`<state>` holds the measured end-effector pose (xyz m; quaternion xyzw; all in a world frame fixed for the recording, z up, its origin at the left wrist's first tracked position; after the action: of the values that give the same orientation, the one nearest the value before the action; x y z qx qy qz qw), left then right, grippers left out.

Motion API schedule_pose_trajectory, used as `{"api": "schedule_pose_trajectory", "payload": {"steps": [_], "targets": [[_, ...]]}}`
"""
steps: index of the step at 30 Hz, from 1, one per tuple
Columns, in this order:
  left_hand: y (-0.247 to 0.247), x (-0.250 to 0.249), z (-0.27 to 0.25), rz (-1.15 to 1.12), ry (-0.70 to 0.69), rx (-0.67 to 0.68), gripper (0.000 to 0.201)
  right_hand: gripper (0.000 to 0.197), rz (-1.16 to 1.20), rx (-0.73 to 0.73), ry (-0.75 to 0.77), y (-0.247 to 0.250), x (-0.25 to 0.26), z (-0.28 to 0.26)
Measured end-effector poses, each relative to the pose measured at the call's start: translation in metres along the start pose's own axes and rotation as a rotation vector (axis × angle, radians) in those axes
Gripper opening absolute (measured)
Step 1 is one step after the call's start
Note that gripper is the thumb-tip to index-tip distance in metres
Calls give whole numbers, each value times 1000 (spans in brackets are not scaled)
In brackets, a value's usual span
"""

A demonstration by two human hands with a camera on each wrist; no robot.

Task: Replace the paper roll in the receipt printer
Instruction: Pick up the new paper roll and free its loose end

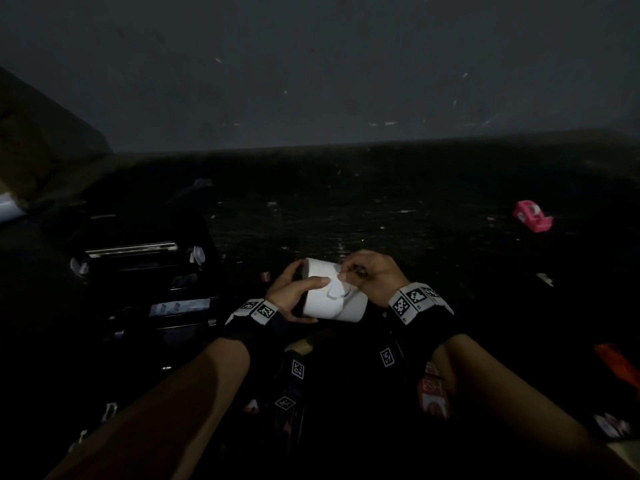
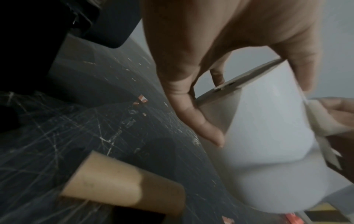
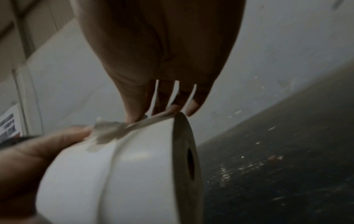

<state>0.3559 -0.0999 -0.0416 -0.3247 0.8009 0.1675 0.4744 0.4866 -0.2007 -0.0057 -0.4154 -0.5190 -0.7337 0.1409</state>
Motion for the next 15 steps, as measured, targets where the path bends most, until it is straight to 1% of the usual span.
{"api": "schedule_pose_trajectory", "payload": {"steps": [2, 3, 4, 6, 8, 9, 10, 12, 13, 15], "targets": [[-1, 4, 2, -12, 22, -3, 45, 7, 11, 11, 48, -2, -5, -4], [-1, 6, 3, -16, 27, -11, 47, 6, 63, 4, 51, -1, -8, -6], [0, 9, 5, -21, 29, -29, 51, 11, 140, -20, 32, 3, -12, -8], [5, 16, 10, -37, 31, -76, 58, 23, 307, -119, -47, 15, -24, -10], [10, 22, 14, -54, 35, -119, 61, 25, 336, -200, -153, 26, -44, -4], [13, 25, 15, -61, 38, -135, 61, 23, 300, -207, -206, 30, -54, 1], [16, 27, 18, -68, 44, -150, 61, 18, 245, -187, -256, 31, -63, 5], [21, 30, 21, -72, 51, -172, 60, 4, 62, -53, -363, 24, -81, 13], [23, 32, 22, -70, 53, -181, 59, 11, -15, 14, -414, 18, -90, 15], [27, 36, 24, -72, 62, -196, 60, 13, -57, 124, -493, 4, -102, 17]]}}
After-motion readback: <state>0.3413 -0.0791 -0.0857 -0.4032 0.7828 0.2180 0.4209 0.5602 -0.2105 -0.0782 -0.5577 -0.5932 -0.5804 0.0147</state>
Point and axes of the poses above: each hand's wrist, its own z-axis towards the middle knuckle, its own y-axis out of the back of the hand, x = y × z, the point moved 4 cm from there along z, towards the middle knuckle, and after that the axes turned 1 degree about -y, right-handed, at the moved point
